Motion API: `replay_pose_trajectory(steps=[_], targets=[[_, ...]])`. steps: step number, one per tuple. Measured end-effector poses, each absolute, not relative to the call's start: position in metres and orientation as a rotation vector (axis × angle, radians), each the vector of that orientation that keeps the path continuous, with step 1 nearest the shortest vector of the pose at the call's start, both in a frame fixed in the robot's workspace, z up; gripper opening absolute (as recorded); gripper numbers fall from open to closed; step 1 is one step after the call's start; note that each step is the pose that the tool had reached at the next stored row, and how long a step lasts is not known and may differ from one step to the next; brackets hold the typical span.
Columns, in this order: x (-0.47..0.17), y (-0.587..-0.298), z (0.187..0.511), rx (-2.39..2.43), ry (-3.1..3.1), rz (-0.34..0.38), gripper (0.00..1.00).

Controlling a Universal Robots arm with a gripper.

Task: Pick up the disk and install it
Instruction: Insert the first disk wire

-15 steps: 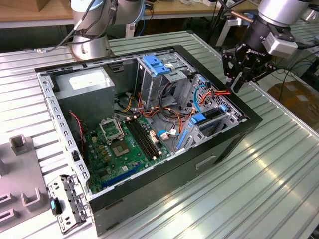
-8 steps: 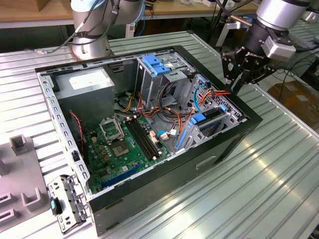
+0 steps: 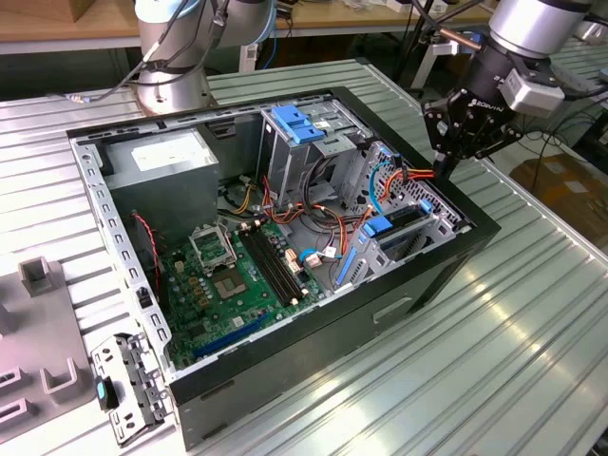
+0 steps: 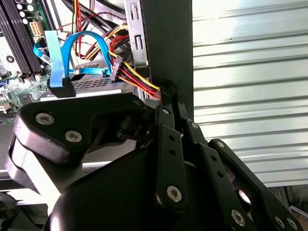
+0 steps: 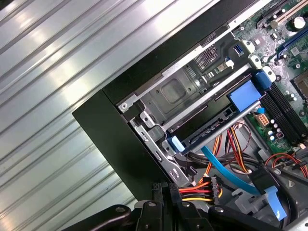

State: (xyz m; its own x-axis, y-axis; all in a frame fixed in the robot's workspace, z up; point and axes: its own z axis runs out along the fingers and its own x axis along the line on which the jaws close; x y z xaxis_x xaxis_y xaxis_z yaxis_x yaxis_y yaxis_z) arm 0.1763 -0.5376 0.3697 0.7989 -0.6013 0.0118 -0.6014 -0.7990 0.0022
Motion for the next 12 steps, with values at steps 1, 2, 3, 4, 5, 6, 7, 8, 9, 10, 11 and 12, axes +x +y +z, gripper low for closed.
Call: replay_pose_trajectory(steps=[1, 2, 3, 4, 5, 6, 7, 8, 9, 10, 11, 12], targets=[[0.1763, -0.5376, 0.3700, 2.974, -0.994, 0.017, 0.17], [0.1763, -0.5376, 0.3700, 2.974, -0.994, 0.016, 0.17], [0.1763, -0.5376, 0.3700, 2.974, -0.994, 0.016, 0.17], [0.1763, -0.5376, 0.3702, 2.974, -0.994, 0.016, 0.17], [0.1763, -0.5376, 0.3702, 2.974, -0.994, 0.017, 0.17], [0.1763, -0.5376, 0.3702, 2.974, -0.994, 0.016, 0.17], [0.1763, -0.5376, 0.3702, 2.974, -0.994, 0.017, 0.17], [0.1762, -0.5376, 0.3702, 2.974, -0.994, 0.017, 0.17], [0.1760, -0.5377, 0.3703, 2.974, -0.994, 0.017, 0.17], [0.1759, -0.5377, 0.3703, 2.972, -0.998, 0.017, 0.17], [0.1759, -0.5376, 0.3703, 2.970, -1.006, 0.017, 0.17], [0.1758, -0.5376, 0.3702, 2.966, -1.017, 0.016, 0.17]])
